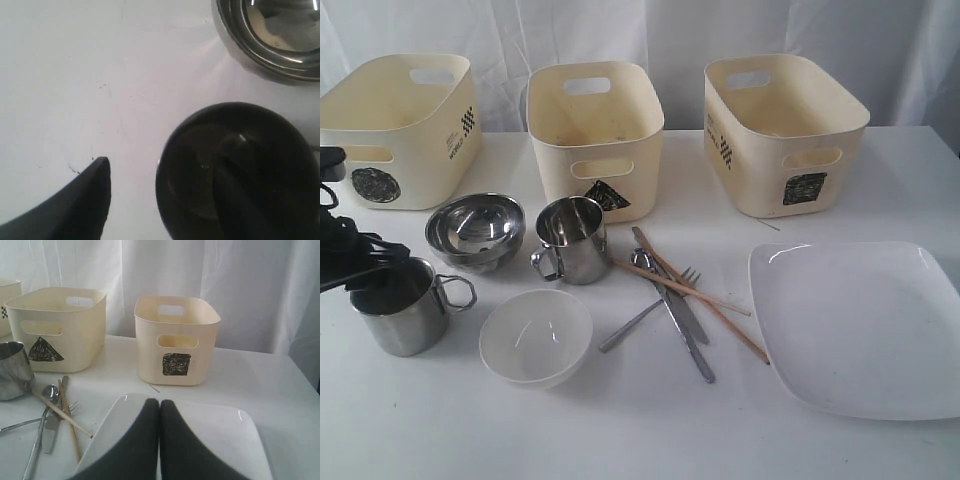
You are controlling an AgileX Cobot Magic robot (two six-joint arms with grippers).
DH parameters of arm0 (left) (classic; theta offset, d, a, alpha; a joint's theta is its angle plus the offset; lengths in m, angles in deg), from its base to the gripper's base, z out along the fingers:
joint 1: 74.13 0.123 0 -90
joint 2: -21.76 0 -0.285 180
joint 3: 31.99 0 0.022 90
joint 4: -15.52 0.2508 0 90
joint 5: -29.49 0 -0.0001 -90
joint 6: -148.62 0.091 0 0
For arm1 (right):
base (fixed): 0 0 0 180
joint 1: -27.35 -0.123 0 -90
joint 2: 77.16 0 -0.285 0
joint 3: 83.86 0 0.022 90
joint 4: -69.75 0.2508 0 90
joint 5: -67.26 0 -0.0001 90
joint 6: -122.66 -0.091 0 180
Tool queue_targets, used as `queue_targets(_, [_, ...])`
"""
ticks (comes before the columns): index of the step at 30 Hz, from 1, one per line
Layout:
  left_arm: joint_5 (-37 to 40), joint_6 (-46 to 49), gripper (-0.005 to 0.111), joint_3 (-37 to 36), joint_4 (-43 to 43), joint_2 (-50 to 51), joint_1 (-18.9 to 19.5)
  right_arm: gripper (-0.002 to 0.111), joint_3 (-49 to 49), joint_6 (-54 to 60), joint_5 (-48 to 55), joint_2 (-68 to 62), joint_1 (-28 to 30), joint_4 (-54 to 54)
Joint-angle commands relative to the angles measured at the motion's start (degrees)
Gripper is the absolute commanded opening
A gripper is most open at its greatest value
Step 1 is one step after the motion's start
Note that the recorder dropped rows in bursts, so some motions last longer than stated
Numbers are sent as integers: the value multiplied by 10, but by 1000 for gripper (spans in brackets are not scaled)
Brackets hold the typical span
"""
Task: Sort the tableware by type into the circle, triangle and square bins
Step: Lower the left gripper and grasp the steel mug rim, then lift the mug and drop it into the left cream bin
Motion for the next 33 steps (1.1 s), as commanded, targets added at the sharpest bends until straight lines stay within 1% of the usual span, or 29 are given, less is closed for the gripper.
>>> queue_targets(1, [-26, 3, 63, 3, 12, 41, 5, 0, -3, 3, -5, 4, 6, 2])
queue_targets(4, [-39, 4, 63, 3, 28, 71, 5, 0, -3, 3, -5, 4, 6, 2])
queue_targets(6, [-49, 1, 61, 3, 32, 81, 5, 0, -3, 3, -5, 4, 6, 2])
queue_targets(8, [-51, 1, 48, 3, 34, 83, 5, 0, -3, 3, -5, 4, 6, 2])
queue_targets(12, [-27, 1, 1, 3, 46, 39, 4, 0, -3, 3, -5, 4, 6, 2])
queue_targets(16, [20, 1, 0, 3, 65, -53, 4, 0, -3, 3, -5, 4, 6, 2])
queue_targets(17, [45, 1, 0, 5, 70, -108, 4, 0, -3, 3, -5, 4, 6, 2])
queue_targets(18, [58, 2, 0, 13, 77, -137, 4, 0, -3, 3, -5, 4, 6, 2])
queue_targets(19, [63, 8, 0, 40, 103, -174, 4, 0, -3, 3, -5, 4, 6, 2])
queue_targets(20, [58, 15, 0, 61, 128, -181, 5, 0, -3, 3, -5, 4, 6, 2])
queue_targets(21, [33, 7, 0, 109, 164, -166, 13, 0, -3, 3, -5, 4, 6, 2])
queue_targets(22, [14, 5, 0, 139, 170, -147, 20, 0, -3, 3, -5, 4, 6, 2])
queue_targets(23, [-12, 5, 0, 192, 175, -102, 29, 0, -3, 3, -5, 4, 6, 2])
queue_targets(24, [-20, 5, 0, 221, 186, -74, 33, 0, -3, 3, -5, 4, 6, 2])
queue_targets(26, [-25, -2, 0, 315, 197, 24, 52, 0, -3, 3, -5, 4, 6, 2])
queue_targets(27, [-30, -15, 0, 347, 197, 63, 59, 0, -3, 3, -5, 4, 6, 2])
queue_targets(30, [-56, -19, 0, 417, 204, 155, 76, 0, -3, 3, -5, 4, 6, 2])
queue_targets(32, [-91, -19, 0, 451, 200, 201, 84, 0, -3, 3, -5, 4, 6, 2])
queue_targets(33, [-109, -19, 4, 463, 200, 222, 85, 0, -3, 3, -5, 4, 6, 2])
